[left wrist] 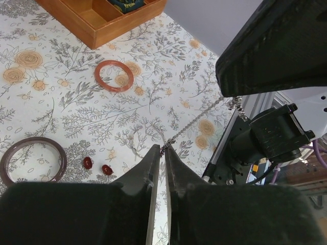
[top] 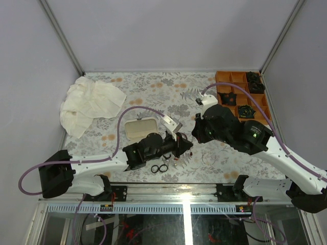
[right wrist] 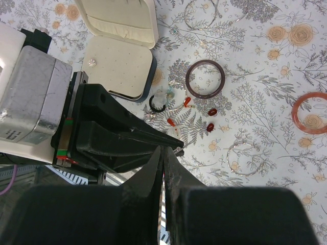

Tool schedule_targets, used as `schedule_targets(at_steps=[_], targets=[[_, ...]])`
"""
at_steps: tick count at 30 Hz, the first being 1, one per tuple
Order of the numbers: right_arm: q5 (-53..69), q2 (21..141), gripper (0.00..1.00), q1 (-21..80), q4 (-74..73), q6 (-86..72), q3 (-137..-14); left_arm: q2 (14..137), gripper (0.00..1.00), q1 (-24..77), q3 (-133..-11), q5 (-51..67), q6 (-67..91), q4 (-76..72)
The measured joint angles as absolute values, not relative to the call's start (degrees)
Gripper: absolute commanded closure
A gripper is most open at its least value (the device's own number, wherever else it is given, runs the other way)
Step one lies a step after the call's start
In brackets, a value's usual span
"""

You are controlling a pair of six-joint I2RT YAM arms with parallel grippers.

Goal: Organize the mixed jewelry
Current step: Place the jewelry in the jewelry box.

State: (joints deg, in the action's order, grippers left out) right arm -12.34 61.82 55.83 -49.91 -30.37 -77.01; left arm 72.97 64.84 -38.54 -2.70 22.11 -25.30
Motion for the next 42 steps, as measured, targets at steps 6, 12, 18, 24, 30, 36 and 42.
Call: schedule_targets(at_steps=[6,12,18,24,30,36,42], targets=[[-12.4,61.8,1.00,55.8,-49.9,-30.4,-77.0,72.9,0.98,64.8,-38.5,-2.6,22.2,-25.3],[-12.4,61.8,1.00,55.8,-49.9,-30.4,-77.0,72.9,1.00,64.8,-38.5,-2.6,22.2,-25.3],[-12.5,61.8,1.00,55.8,-49.9,-30.4,-77.0,72.4,1.00,64.8,-38.5,-2.6,22.2,-25.3],[-12.8,61.8,1.00,55.8,-49.9,-30.3,-77.0,70.3,1.00,64.8,-38.5,-2.6,22.2,-25.1],[-13.0,61.8,1.00,55.8,-49.9,-30.3,-77.0,68.8,1.00,64.8,-38.5,-2.6,22.2,-24.8],[-13.3,61.8,1.00,55.8,-50.1,-30.1,-77.0,67.0,1.00,64.8,-38.5,-2.6,22.2,-24.0],[-14.0,61.8,1.00,55.8,-50.4,-30.0,-77.0,63.2,1.00,64.8,-37.9,-3.0,22.4,-22.9]])
